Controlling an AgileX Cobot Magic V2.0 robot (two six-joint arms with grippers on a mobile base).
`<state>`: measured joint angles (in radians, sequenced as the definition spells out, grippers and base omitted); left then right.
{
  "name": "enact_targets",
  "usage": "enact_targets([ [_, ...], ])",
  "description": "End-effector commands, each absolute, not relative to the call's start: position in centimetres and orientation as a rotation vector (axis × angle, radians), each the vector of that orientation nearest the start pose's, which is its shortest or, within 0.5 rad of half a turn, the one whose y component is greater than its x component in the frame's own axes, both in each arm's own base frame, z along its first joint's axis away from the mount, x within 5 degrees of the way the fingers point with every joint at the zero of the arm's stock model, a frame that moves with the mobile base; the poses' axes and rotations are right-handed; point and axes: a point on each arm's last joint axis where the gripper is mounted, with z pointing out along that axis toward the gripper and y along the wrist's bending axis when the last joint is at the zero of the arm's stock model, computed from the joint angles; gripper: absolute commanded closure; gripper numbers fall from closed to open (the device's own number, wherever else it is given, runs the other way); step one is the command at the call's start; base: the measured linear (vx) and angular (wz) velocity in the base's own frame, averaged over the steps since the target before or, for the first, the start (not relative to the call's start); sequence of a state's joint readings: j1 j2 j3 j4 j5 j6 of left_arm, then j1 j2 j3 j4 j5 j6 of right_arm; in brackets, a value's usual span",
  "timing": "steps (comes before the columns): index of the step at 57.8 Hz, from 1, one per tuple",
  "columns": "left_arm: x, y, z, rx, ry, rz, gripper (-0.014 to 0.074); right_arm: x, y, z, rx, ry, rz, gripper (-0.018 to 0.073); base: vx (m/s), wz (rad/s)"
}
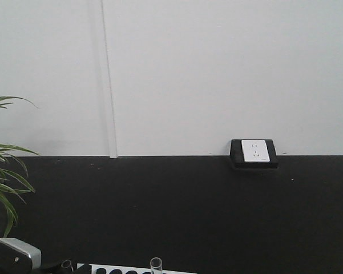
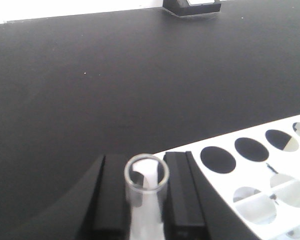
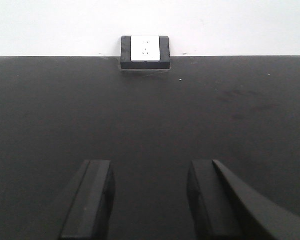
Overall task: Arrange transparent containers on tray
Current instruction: 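Close the left gripper on the tube and lift it out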
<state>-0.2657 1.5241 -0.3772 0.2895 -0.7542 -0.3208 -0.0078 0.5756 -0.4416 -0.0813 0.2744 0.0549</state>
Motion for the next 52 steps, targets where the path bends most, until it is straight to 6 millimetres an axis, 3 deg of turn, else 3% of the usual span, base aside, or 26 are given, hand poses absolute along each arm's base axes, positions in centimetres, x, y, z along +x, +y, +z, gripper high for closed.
enact_targets([
  [1,24.3,-8.6,19.3,0.260,1.750,-0.476,0.0461,12.5,-0.2,31.0,-0.015,1.770,-0.046,0.0134,0.00,0.00],
  [14,23.7,-8.4,22.4,0.243,1.634,-0.492,0.0468,12.6,-0.2,31.2,-0.016,1.746,-0.044,0.0134,0.00,0.00],
  [25,23.9,-8.3,27.2,0.242,1.512,-0.468,0.0468,12.6,-0.2,31.3,-0.017,1.737,-0.044,0.0134,0.00,0.00],
  [37,23.8,-7.7,32.5,0.224,1.506,-0.393,0.0468,12.7,-0.2,31.7,-0.015,1.683,-0.036,0.0134,0.00,0.00],
  [43,23.0,-7.2,34.6,0.209,1.513,-0.360,0.0468,12.7,-0.1,31.8,-0.014,1.672,-0.033,0.0134,0.00,0.00],
  [52,21.1,-6.5,36.1,0.195,1.510,-0.334,0.0468,13.0,0.7,31.8,-0.110,1.661,-0.026,0.0134,0.00,0.00],
])
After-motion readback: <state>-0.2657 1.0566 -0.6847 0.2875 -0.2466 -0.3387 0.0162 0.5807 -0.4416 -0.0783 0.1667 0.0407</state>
